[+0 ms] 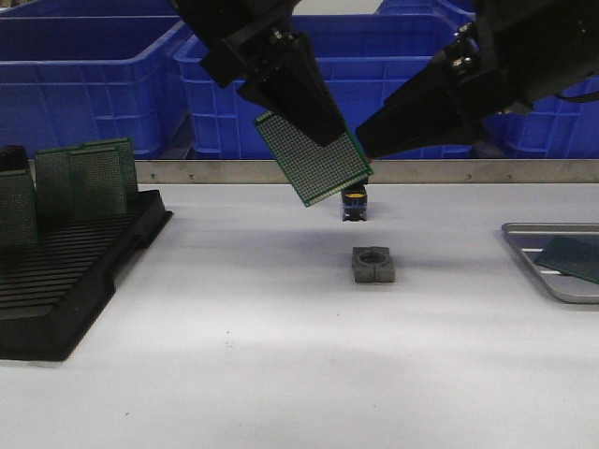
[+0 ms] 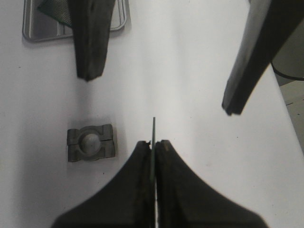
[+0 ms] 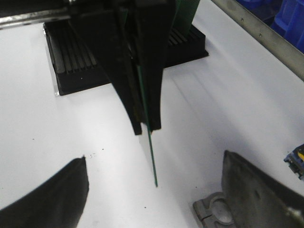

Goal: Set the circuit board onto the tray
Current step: 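Grasp the second board with the right gripper next to the left gripper, then release the left gripper and carry the board with the right gripper toward the tray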

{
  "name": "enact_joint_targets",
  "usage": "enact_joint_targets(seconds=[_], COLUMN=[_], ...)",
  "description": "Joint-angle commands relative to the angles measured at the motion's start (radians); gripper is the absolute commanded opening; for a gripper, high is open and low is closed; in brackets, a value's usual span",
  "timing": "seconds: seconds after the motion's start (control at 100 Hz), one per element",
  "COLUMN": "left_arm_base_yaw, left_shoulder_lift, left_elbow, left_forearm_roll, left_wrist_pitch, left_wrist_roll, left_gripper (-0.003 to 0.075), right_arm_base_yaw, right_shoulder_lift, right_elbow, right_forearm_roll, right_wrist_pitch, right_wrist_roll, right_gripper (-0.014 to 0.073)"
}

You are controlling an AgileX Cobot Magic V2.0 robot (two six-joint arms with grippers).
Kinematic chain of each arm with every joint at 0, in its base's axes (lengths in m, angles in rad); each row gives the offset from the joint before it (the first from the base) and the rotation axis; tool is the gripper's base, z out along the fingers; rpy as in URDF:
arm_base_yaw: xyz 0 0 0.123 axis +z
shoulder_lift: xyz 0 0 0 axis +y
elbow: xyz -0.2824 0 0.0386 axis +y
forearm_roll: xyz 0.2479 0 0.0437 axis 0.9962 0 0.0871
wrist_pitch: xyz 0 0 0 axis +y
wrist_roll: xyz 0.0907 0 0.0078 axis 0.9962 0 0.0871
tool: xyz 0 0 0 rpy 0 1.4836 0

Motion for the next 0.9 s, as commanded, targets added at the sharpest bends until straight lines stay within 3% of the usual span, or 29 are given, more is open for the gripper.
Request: enact_joint_targets(seconds=[0.0,0.41,0.49,0.58,0.82,0.89], left_arm_base_yaw=[-0.016,-0.021,-0.021,-0.021,-0.021,-0.021], left_shoulder_lift=[-0.067,-0.067,-0.067,-0.067,-0.067,-0.067], left_elbow=[-0.031,-0.031,-0.031,-0.031,-0.031,-0.031], left_forearm_roll=[-0.068,-0.099,-0.099,-0.099,-0.099,-0.099], left_wrist_pitch=[0.06,0.06,0.06,0.06,0.059,0.054], left_wrist_roll=[-0.011,-0.011,-0.011,-0.011,-0.011,-0.011], left_gripper=[-0.002,-0.002,-0.002,-0.002,-0.002,-0.0018], right_arm_base_yaw=[0.015,0.044,0.044,0.044,0.044,0.044], right_shoulder_lift=[-0.036,0.09,0.106,0.108,0.108,0.108], right_elbow=[-0.026,-0.026,-0.026,-0.026,-0.026,-0.026], right_forearm_roll=[0.041,0.142,0.167,0.189,0.202,0.203], right_wrist_pitch=[0.014,0.02,0.027,0.027,0.03,0.03], right_wrist_roll=[-0.022,-0.053,-0.053,-0.053,-0.053,-0.051], right_gripper=[0.0589,0.0588,0.055,0.0428,-0.0053,-0.0066])
